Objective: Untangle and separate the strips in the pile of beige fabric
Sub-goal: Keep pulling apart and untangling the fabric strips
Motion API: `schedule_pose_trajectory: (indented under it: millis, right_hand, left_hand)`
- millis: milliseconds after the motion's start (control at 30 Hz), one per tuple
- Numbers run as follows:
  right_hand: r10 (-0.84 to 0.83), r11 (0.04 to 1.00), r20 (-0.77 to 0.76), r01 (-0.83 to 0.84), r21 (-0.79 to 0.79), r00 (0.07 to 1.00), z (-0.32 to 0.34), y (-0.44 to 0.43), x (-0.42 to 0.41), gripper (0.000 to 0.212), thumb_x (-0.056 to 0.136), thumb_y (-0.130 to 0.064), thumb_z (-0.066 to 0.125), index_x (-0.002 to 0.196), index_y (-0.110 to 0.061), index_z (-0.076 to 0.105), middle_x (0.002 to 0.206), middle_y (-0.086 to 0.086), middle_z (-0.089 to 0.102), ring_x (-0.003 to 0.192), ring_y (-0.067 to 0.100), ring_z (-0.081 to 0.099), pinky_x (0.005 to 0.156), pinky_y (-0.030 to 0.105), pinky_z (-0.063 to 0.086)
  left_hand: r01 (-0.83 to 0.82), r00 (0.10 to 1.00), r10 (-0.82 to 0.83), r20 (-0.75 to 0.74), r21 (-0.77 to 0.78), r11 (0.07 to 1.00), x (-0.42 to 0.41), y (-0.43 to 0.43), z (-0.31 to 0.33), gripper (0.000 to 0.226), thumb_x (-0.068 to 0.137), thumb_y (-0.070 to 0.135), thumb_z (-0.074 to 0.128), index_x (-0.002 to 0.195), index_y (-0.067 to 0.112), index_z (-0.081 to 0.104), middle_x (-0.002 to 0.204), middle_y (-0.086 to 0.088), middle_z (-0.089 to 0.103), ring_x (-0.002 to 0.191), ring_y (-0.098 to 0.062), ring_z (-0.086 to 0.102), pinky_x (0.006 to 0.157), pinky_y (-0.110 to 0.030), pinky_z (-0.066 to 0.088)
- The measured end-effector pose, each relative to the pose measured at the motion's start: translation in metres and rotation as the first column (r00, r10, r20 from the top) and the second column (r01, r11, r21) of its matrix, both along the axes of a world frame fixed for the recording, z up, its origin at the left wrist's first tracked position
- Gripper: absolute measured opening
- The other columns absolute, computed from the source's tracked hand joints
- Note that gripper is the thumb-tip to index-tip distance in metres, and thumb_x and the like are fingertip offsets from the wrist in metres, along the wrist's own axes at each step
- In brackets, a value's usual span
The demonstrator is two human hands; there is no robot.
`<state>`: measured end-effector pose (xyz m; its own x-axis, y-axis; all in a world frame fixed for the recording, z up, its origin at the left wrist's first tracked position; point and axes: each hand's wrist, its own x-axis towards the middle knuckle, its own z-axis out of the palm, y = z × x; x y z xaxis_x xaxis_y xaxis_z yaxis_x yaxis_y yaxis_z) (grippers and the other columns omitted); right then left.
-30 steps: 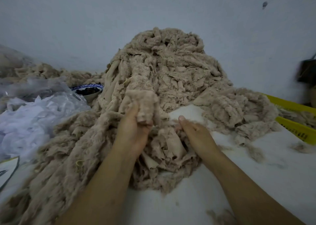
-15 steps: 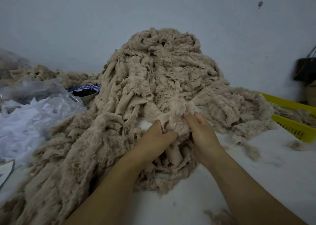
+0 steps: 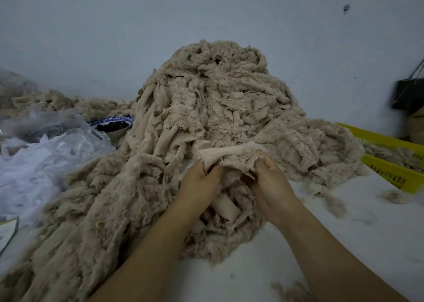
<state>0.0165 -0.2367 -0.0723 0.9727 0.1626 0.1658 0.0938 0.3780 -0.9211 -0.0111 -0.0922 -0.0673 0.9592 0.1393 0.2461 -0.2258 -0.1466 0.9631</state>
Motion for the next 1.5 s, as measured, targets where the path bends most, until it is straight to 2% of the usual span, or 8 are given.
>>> schedule_pose_trajectory:
  millis: [233,367,633,800,1067,1267,1400,1500]
  right_hand:
    - [-0.053,0.980,0.130,0.077,-0.183,0.990,0.002,-0.004,0.002,0.022,0.091,-0.032,0.059,0.105,-0.046,0.067,0.107,-0.011,0.072,0.101,0.013,0.070,0.086,0.036,0.058]
    - [-0.012,0.974,0.256,0.069,-0.215,0.967,0.005,-0.007,-0.001,0.032,0.094,-0.037,0.064,0.117,-0.058,0.058,0.124,-0.032,0.057,0.103,-0.012,0.061,0.075,0.009,0.052]
    - [-0.072,0.981,0.159,0.099,-0.169,0.985,0.002,-0.006,0.003,0.024,0.080,-0.040,0.055,0.097,-0.036,0.072,0.103,-0.006,0.070,0.084,0.010,0.067,0.075,0.029,0.054]
    - [0.062,0.918,0.318,0.071,-0.391,0.946,0.004,-0.003,-0.006,0.046,0.082,-0.046,0.057,0.117,-0.072,0.043,0.124,-0.042,0.049,0.106,-0.015,0.056,0.077,0.013,0.053]
    - [0.052,0.784,0.242,0.111,-0.610,0.969,0.000,-0.002,-0.005,0.013,0.098,-0.040,0.056,0.086,-0.038,0.061,0.088,0.004,0.067,0.075,0.019,0.063,0.067,0.031,0.047]
    - [-0.140,0.897,-0.072,0.157,0.413,0.988,0.016,-0.033,0.011,0.073,0.084,-0.056,0.061,0.144,-0.017,0.045,0.130,0.003,0.060,0.100,0.011,0.071,0.080,0.024,0.056]
    - [-0.227,0.924,-0.045,0.201,-0.325,0.973,-0.005,-0.019,0.006,0.037,0.094,-0.049,0.061,0.118,-0.021,0.060,0.112,0.000,0.068,0.101,0.013,0.067,0.091,0.030,0.054]
    - [0.002,0.710,0.123,0.085,-0.699,0.992,-0.013,-0.012,0.006,0.027,0.093,-0.047,0.062,0.116,-0.032,0.062,0.107,-0.022,0.060,0.101,-0.003,0.059,0.074,0.008,0.043]
  left_hand:
    - [-0.035,0.999,0.036,0.030,-0.034,0.999,0.002,0.004,-0.001,0.013,0.095,0.027,0.063,0.094,0.040,0.066,0.084,0.029,0.070,0.080,0.011,0.065,0.059,-0.007,0.049]
    - [-0.102,0.995,0.102,0.013,0.038,0.994,0.003,0.004,-0.001,0.018,0.095,0.027,0.063,0.077,0.024,0.063,0.065,0.012,0.067,0.059,0.005,0.061,0.049,-0.010,0.044]
    - [-0.164,0.985,0.162,-0.060,-0.030,0.986,0.005,0.008,0.004,0.029,0.095,0.030,0.061,0.090,0.002,0.064,0.078,-0.008,0.063,0.069,-0.009,0.056,0.063,-0.023,0.045]
    - [-0.054,0.998,0.053,-0.016,-0.063,0.997,-0.003,0.005,0.009,0.014,0.092,0.030,0.062,0.096,0.023,0.073,0.094,0.000,0.075,0.083,-0.010,0.069,0.074,-0.029,0.058]
    - [0.060,0.996,-0.072,-0.056,-0.188,0.980,0.001,0.015,0.008,0.056,0.073,0.069,0.050,0.108,0.032,0.074,0.109,0.008,0.073,0.104,-0.009,0.068,0.092,-0.033,0.053]
    - [0.016,0.998,-0.003,-0.059,0.222,0.975,0.005,0.017,0.000,0.026,0.085,0.063,0.051,0.093,0.044,0.067,0.093,0.019,0.068,0.083,0.006,0.061,0.068,-0.016,0.046]
    - [0.142,0.986,-0.058,-0.154,0.622,0.770,0.012,0.017,-0.015,0.033,0.093,0.044,0.061,0.120,0.024,0.060,0.108,0.006,0.053,0.106,-0.014,0.052,0.091,-0.030,0.045]
    - [0.088,0.991,0.008,-0.131,0.707,0.702,0.014,0.019,-0.018,0.019,0.095,0.024,0.058,0.079,0.016,0.051,0.086,0.000,0.046,0.090,-0.022,0.046,0.070,-0.030,0.036]
